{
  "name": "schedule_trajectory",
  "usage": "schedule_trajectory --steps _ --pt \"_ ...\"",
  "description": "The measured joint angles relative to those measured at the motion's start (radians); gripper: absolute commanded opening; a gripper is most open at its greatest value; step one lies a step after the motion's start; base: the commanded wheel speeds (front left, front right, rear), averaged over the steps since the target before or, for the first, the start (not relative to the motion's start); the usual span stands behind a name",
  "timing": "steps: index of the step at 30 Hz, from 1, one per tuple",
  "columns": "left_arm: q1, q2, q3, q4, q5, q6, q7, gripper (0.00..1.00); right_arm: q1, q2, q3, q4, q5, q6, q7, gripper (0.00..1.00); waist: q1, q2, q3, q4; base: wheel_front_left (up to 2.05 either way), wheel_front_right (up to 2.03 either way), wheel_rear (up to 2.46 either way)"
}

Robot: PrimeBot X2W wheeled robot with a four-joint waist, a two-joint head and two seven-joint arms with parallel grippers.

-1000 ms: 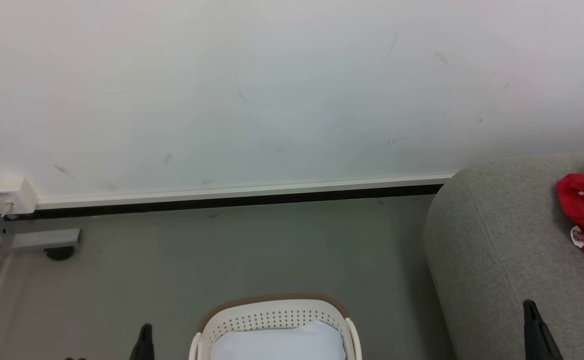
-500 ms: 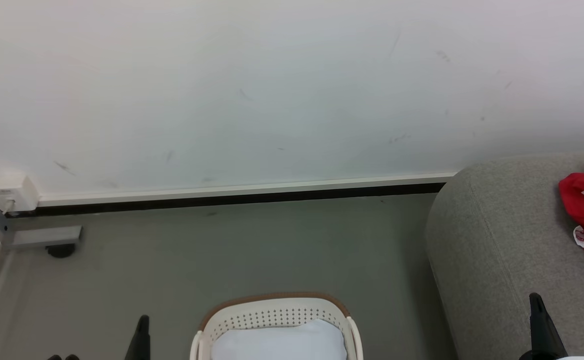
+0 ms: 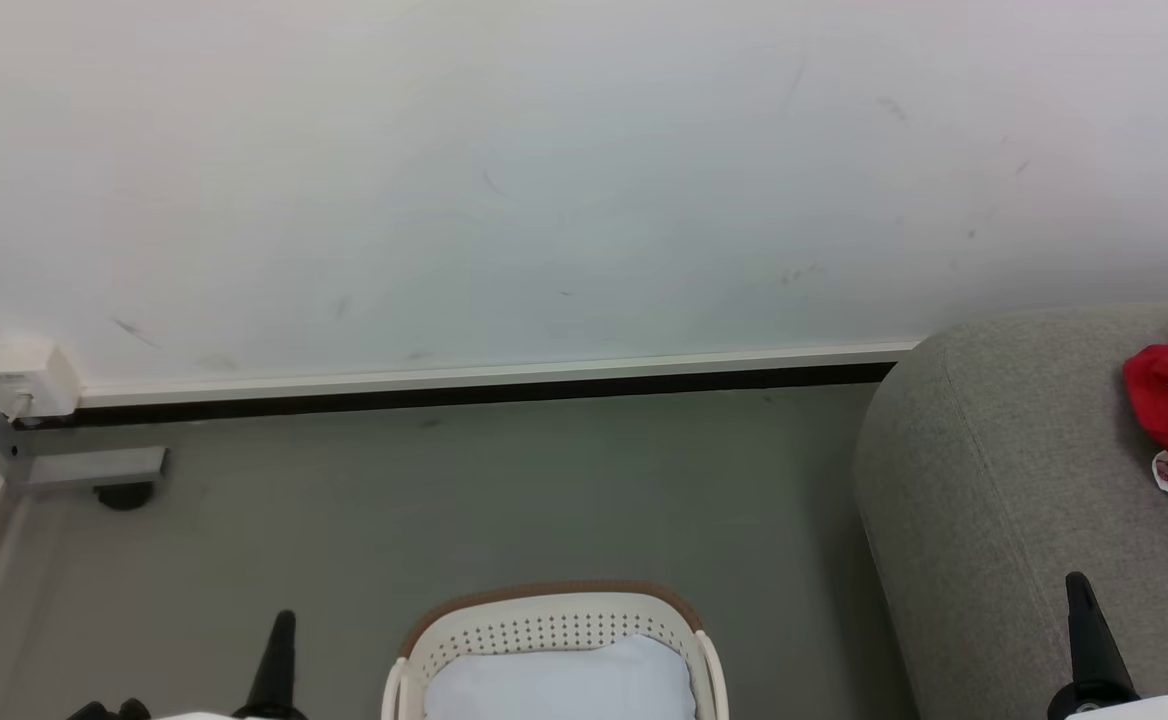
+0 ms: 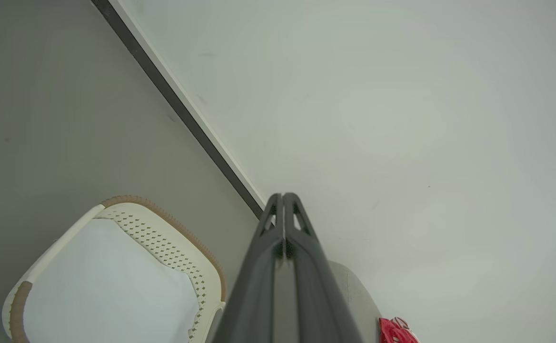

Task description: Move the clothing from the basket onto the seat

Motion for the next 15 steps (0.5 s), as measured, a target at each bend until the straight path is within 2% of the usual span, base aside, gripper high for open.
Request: schedule_trajectory --steps 15 --pt "-0.022 0.001 0.02 -0.007 -0.142 -0.017 0.038 0.0 -0.02 -0.001 -0.012 0.0 0.155 0.0 0.04 0.0 0.0 0.0 0.006 0.005 0.0 0.0 0.0"
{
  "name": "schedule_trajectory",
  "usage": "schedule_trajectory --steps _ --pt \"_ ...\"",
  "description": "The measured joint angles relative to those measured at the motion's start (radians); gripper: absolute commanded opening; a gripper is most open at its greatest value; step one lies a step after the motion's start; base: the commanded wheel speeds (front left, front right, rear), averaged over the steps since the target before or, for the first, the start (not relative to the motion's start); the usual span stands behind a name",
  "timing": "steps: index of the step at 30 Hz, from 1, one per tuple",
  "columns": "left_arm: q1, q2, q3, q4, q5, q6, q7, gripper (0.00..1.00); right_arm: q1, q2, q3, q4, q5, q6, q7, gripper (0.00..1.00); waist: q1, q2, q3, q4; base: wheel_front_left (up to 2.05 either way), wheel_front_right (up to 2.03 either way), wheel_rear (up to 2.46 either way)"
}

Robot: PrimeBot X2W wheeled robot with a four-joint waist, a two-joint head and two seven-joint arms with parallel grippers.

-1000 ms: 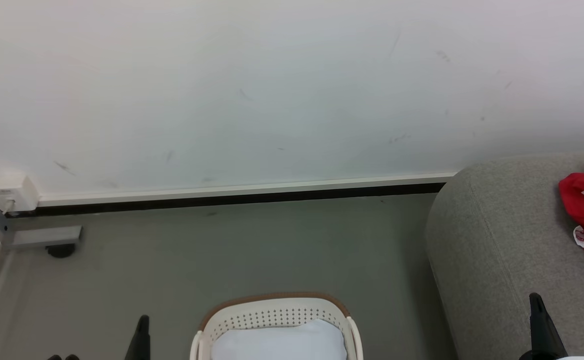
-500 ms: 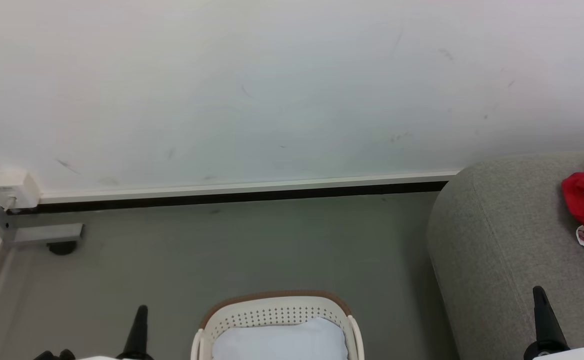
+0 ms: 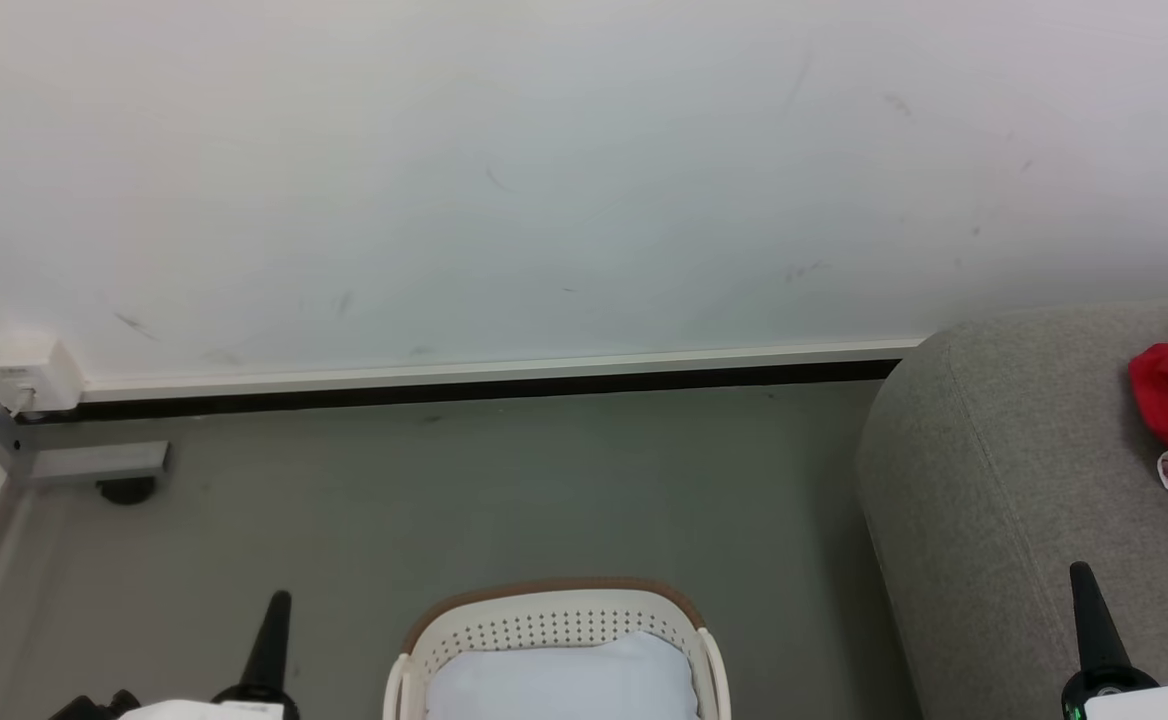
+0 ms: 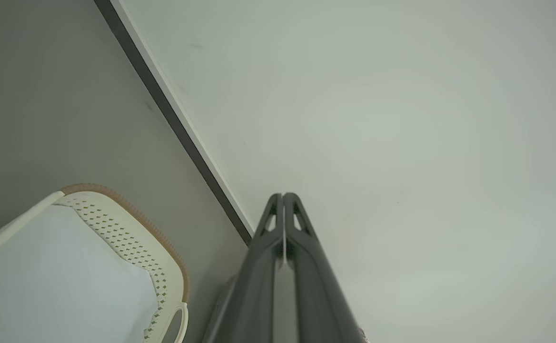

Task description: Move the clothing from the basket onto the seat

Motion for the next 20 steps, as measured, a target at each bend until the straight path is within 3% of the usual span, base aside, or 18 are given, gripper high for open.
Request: schedule_trajectory --steps 20 --pt "-0.025 0.001 0.023 -0.009 -0.158 -0.019 0.043 0.0 -0.022 -0.001 -0.016 0.0 0.176 0.0 0.042 0.0 0.0 0.0 0.007 0.006 0.0 0.0 0.0"
